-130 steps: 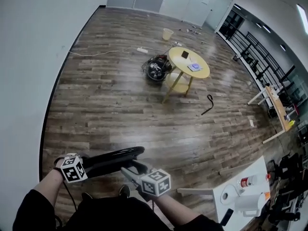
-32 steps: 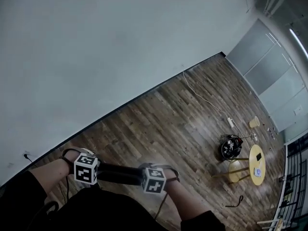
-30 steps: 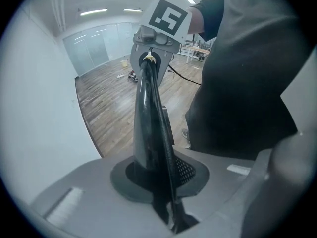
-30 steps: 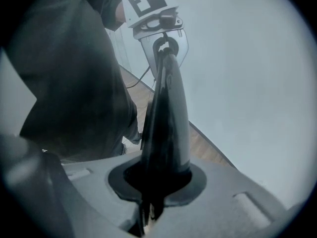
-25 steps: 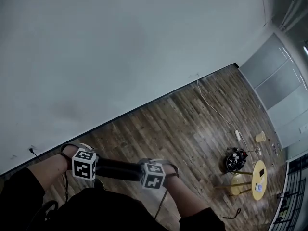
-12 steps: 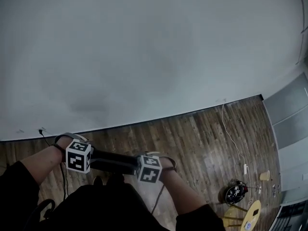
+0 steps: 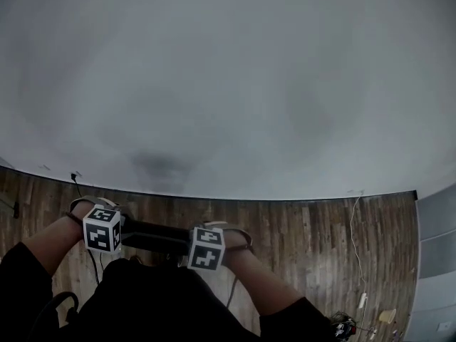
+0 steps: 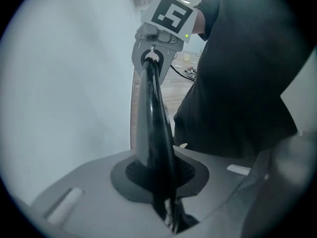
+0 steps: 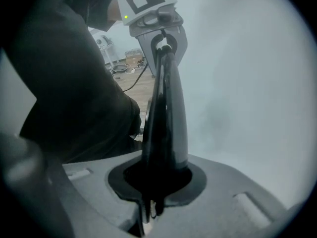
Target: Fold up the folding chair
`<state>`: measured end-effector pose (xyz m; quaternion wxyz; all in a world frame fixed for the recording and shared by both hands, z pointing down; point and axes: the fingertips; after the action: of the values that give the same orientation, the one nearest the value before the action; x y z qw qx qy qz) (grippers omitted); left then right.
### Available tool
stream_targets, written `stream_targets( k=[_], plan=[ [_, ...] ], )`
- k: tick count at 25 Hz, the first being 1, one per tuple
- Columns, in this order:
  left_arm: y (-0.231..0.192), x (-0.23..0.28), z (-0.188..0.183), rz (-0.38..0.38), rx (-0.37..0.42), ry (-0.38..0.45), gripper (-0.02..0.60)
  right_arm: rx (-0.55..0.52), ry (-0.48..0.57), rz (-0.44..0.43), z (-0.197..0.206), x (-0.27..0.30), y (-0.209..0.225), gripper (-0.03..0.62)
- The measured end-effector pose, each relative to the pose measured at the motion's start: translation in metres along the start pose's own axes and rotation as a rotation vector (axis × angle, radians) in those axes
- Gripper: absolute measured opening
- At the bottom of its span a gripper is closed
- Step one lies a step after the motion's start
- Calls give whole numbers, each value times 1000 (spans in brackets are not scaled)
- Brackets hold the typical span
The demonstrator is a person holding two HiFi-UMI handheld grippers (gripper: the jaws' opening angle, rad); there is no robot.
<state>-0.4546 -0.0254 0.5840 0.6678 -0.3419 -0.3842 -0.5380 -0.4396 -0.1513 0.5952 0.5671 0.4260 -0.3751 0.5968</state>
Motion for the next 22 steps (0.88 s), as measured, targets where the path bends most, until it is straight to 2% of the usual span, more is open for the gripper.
stream_targets(
  k=[6,17,22],
  plan=[
    [-16,6,4,-42,-101,-8,55,-80,-2,-43,4,6,27,51],
    [-46,12,7,-56,-147,-16,55,-97,-6,-60,10,12,62,51],
    [-53,11,12,-43,-138,-18,57,-85,-3,-63,6,14,68,52]
  ],
)
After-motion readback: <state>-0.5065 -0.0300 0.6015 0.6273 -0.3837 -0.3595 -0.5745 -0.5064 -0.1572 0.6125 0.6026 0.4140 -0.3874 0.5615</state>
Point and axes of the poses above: the fingertips, and each gripper's own axes: x forward along the fingers, y to its right, z out of its underside, and after that the axes turned 6 degrees about y, right-handed
